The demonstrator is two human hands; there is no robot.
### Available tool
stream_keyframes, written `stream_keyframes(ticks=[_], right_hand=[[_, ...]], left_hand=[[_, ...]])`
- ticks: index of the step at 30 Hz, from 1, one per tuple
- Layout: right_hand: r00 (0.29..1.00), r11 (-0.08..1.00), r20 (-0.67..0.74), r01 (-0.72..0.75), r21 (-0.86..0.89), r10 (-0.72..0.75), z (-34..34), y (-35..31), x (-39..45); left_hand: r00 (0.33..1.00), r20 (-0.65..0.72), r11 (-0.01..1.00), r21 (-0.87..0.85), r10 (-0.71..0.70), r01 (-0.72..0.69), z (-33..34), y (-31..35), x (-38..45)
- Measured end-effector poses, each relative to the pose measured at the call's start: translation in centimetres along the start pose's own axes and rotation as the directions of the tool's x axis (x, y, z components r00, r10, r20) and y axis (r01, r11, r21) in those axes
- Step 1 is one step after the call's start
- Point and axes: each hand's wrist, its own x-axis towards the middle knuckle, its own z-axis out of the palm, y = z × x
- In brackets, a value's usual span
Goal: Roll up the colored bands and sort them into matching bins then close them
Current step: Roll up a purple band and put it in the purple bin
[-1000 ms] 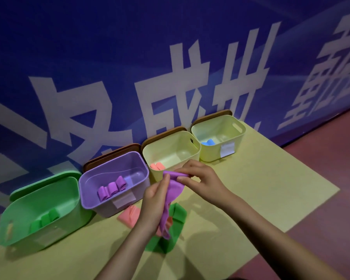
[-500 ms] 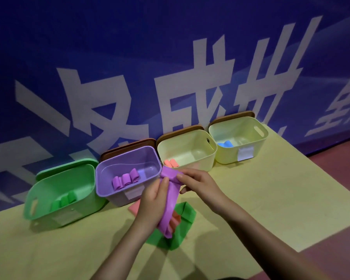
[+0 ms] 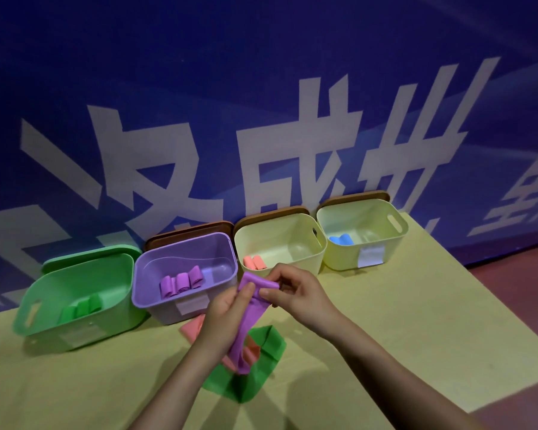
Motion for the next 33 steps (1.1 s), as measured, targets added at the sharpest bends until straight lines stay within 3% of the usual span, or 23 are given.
stream_keyframes(ticks=[4,9,15,21,26,33], right_hand=[[0.992,0.974,-0.048,0.105,-0.198,-0.117,-1.1,-0.8,-0.3],[0.975,0.914,-0.033,0.195,-0.357,-0.221,-2.0,-2.1,0.3],[0.971,0.917,-0.041,0.207,-0.341,-0.234,-1.8,-2.8,0.4],[0.996,0.995,-0.073,0.052,-0.083,-0.058,-0.6,-2.2,-0.9],[0.992,0.999,-0.125,0.027,0.037,-0.022,0.8,-2.1,-1.6],[0.970,0.989,-0.227,0.061,-0.131,-0.090,2.5,-1.7,-1.6]], left_hand=[[0.999,0.015,0.999,-0.034,0.039,-0.039,1.4,0.7,0.0],[0.996,0.075,0.972,-0.226,-0.046,0.062,2.3,2.3,0.2],[0.998,0.053,0.961,-0.272,-0.046,0.059,1.9,2.1,0.1],[0.992,-0.003,0.951,-0.287,0.124,-0.119,1.2,1.7,-0.9],[0.996,-0.075,0.940,-0.334,0.047,-0.070,1.3,1.3,-1.7],[0.987,-0.104,0.977,-0.184,-0.125,0.104,0.8,1.4,-2.4]])
